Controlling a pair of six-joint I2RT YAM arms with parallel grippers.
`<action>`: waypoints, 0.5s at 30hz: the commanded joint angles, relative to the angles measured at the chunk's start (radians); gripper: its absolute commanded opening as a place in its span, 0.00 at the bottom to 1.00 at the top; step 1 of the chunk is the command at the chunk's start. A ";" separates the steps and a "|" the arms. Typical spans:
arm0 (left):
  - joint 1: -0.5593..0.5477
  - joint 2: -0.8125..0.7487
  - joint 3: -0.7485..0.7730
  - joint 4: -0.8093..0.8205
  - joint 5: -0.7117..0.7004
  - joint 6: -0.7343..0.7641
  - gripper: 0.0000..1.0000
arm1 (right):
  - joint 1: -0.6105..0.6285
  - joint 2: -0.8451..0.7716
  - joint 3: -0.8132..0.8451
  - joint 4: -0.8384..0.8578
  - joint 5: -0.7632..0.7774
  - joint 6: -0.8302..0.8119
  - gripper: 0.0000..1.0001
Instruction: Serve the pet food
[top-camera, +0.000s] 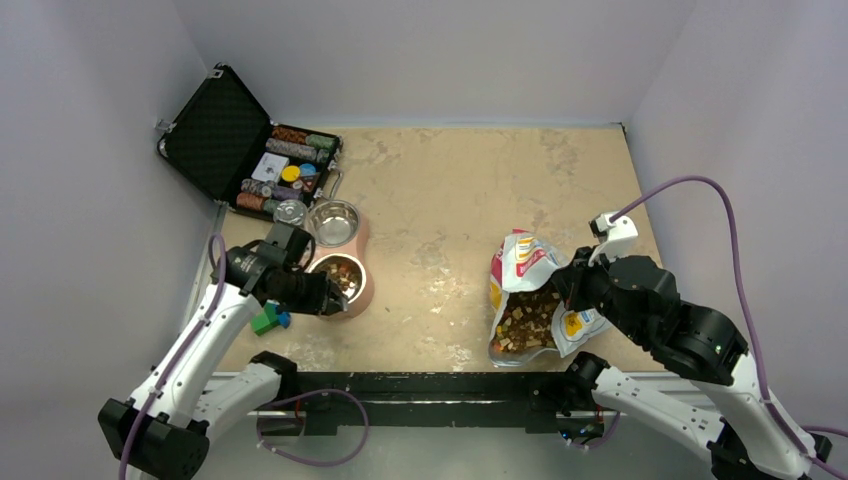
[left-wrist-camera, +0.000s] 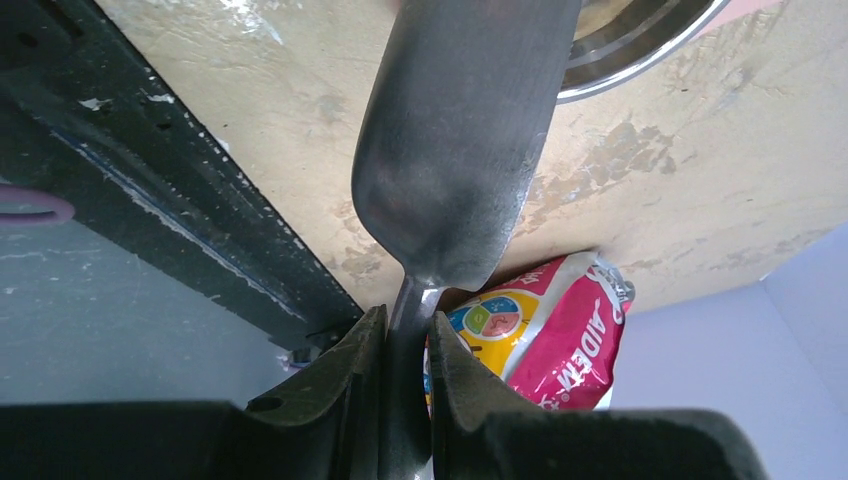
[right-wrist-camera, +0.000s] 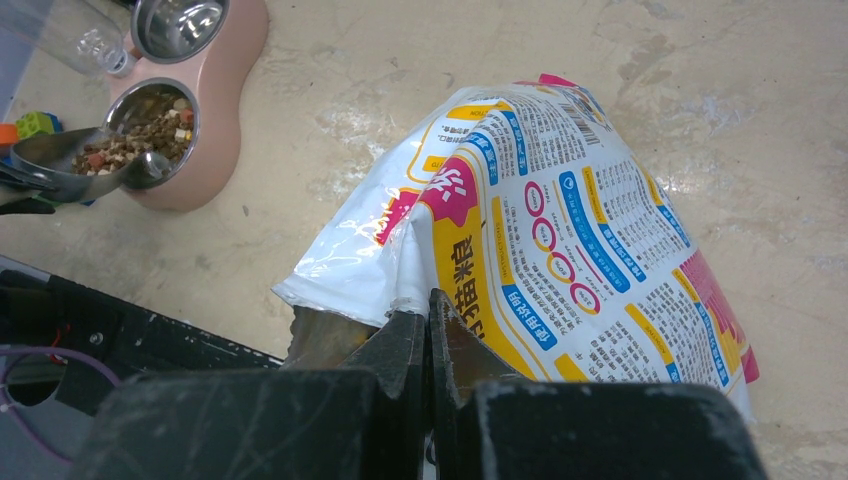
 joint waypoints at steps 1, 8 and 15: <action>0.024 0.033 0.095 -0.083 0.020 0.065 0.00 | -0.001 -0.032 0.038 0.186 0.037 0.028 0.00; 0.027 0.185 0.262 -0.218 0.013 0.174 0.00 | -0.001 -0.024 0.038 0.204 0.033 0.024 0.00; 0.034 0.298 0.368 -0.331 0.003 0.254 0.00 | -0.001 -0.025 0.038 0.209 0.038 0.024 0.00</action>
